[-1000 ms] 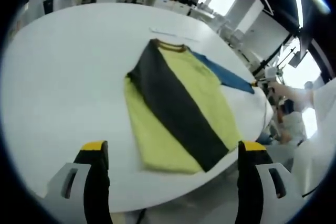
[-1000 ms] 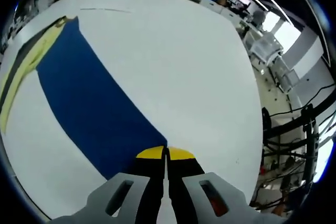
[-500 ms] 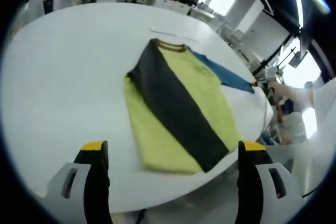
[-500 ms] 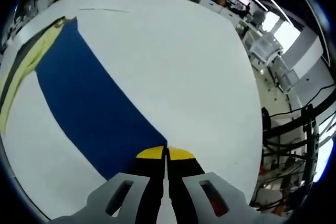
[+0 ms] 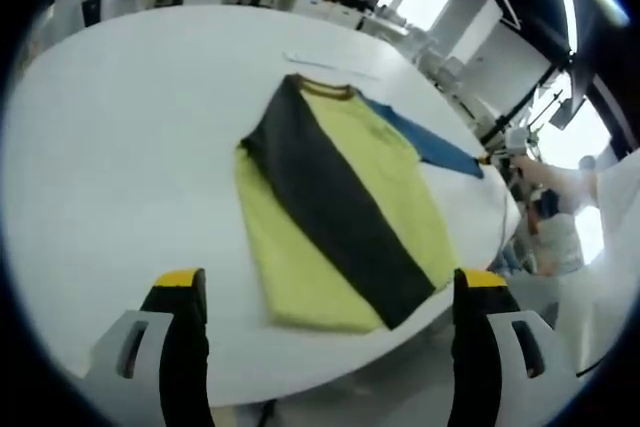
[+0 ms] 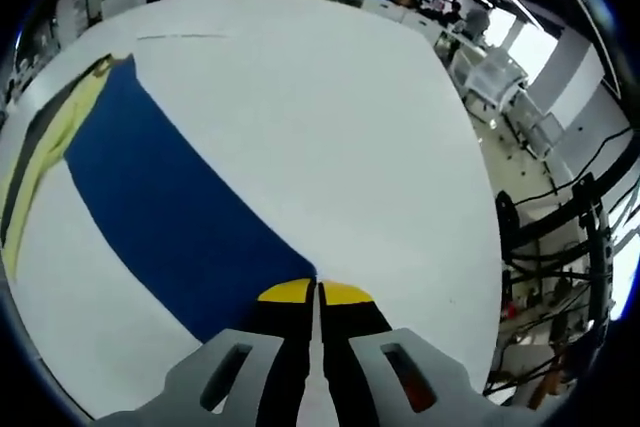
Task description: Fold the garment on the visible template until the final outline fits inside the template.
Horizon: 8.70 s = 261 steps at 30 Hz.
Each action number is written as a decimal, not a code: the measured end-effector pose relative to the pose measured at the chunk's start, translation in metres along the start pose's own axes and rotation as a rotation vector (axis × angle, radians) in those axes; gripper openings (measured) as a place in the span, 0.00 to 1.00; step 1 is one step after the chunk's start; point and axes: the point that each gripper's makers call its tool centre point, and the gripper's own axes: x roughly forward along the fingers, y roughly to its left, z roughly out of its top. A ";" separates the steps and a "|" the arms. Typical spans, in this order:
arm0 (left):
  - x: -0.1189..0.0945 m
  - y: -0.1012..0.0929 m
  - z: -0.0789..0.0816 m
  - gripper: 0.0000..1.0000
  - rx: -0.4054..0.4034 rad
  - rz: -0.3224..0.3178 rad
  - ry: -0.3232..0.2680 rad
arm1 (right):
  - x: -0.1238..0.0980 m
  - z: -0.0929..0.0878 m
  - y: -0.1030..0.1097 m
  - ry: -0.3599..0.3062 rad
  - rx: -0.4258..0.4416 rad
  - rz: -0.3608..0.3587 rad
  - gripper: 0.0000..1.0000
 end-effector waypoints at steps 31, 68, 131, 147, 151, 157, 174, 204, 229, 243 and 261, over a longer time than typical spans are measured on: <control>-0.009 -0.010 0.004 0.99 0.021 -0.030 -0.051 | -0.041 0.021 0.038 -0.123 0.053 0.059 0.18; -0.032 -0.021 -0.003 0.99 0.088 -0.048 -0.088 | -0.114 0.062 0.168 -0.305 -0.027 0.288 0.61; -0.053 -0.026 -0.040 0.99 0.128 -0.065 -0.076 | -0.193 -0.004 0.285 -0.363 0.080 0.443 1.00; -0.049 -0.027 -0.041 0.99 0.141 -0.076 -0.060 | -0.193 -0.006 0.285 -0.361 0.079 0.436 1.00; -0.044 -0.030 -0.039 0.99 0.162 -0.080 -0.045 | -0.194 -0.006 0.285 -0.370 0.084 0.435 1.00; -0.031 -0.043 -0.038 0.99 0.190 -0.117 -0.019 | -0.196 -0.009 0.280 -0.370 0.095 0.426 1.00; 0.000 -0.066 -0.039 0.90 0.237 -0.207 0.027 | -0.195 -0.017 0.278 -0.354 0.116 0.416 1.00; 0.056 -0.101 -0.058 0.60 0.428 -0.272 0.127 | -0.189 -0.026 0.276 -0.337 0.173 0.403 1.00; 0.095 -0.134 -0.080 0.27 0.591 -0.285 0.147 | -0.184 -0.029 0.271 -0.322 0.181 0.392 1.00; 0.106 -0.142 -0.089 0.15 0.662 -0.280 0.165 | -0.184 -0.030 0.268 -0.319 0.196 0.387 1.00; 0.115 -0.136 -0.092 0.09 0.724 -0.251 0.193 | -0.183 -0.034 0.266 -0.311 0.211 0.380 1.00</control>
